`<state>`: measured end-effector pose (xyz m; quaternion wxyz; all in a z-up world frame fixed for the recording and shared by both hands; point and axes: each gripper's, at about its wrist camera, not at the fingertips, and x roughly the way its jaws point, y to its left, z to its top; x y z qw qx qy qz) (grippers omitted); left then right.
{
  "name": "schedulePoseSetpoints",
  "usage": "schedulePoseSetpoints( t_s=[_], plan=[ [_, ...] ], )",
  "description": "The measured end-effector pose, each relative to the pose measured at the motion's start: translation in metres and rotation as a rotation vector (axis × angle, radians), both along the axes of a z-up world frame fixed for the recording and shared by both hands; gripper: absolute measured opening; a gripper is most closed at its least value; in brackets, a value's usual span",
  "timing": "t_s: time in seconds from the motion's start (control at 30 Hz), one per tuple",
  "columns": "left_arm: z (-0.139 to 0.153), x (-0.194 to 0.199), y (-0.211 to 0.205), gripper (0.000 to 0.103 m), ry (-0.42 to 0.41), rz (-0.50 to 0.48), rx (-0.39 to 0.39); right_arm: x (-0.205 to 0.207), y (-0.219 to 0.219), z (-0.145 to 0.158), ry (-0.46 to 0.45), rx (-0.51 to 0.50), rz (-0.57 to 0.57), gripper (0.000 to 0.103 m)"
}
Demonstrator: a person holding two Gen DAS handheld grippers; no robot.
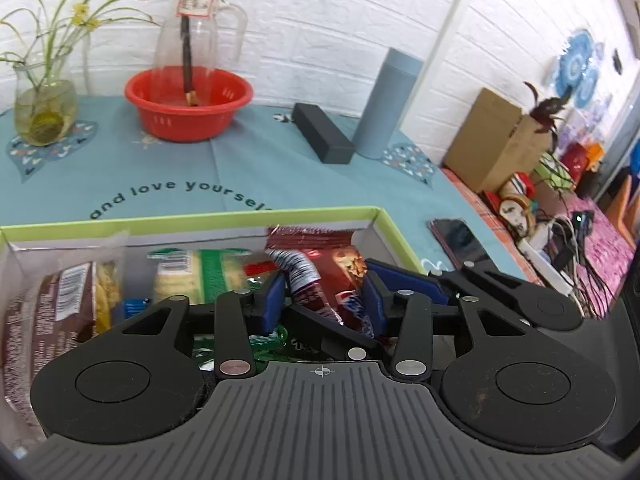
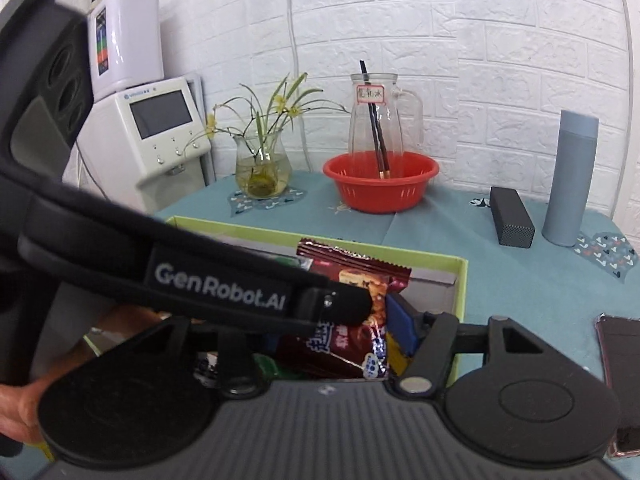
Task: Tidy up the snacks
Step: 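Carry the brown cookie pack with the left gripper and release it into the box, then move the left gripper to the yellow cake bag and grasp it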
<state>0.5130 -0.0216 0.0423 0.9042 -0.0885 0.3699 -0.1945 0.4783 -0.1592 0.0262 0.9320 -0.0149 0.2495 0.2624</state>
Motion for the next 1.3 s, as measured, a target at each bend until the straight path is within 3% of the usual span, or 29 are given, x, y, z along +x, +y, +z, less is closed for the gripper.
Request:
schedulePoseSetpoints(
  t_s=[0.07,0.2,0.27,0.43,0.47,0.63,0.8,0.97,1.13,1.3],
  plan=[
    [0.002,-0.001,0.0,0.024,-0.006,-0.011,-0.002,0.0,-0.001,0.0,0.001,0.005,-0.008,0.07],
    [0.021,-0.02,0.007,0.028,-0.04,-0.021,-0.052,-0.016,-0.009,0.012,-0.031,0.018,-0.042,0.086],
    [0.037,-0.037,0.015,0.033,-0.073,-0.008,-0.076,-0.038,-0.013,0.025,-0.082,0.025,-0.054,0.095],
    [0.062,-0.099,0.047,0.047,-0.15,0.033,-0.09,-0.109,-0.011,0.041,-0.156,0.024,-0.032,0.098],
    [0.062,-0.113,0.055,0.047,-0.157,0.043,-0.086,-0.122,-0.008,0.039,-0.148,0.03,-0.021,0.103],
    [0.042,-0.177,0.108,0.053,-0.138,0.148,-0.044,-0.171,0.016,0.013,-0.038,0.059,0.059,0.102],
    [0.01,-0.22,0.17,0.053,-0.066,0.292,-0.019,-0.2,0.053,-0.018,0.084,0.097,0.129,0.102],
    [-0.015,-0.235,0.215,0.048,0.014,0.382,-0.088,-0.205,0.088,-0.029,0.116,0.056,0.165,0.102],
    [-0.021,-0.212,0.206,0.045,0.064,0.309,-0.141,-0.187,0.112,-0.029,0.118,0.026,0.179,0.102],
    [-0.034,-0.17,0.176,0.036,0.148,0.216,-0.105,-0.161,0.13,-0.034,0.134,-0.021,0.204,0.102]
  ],
)
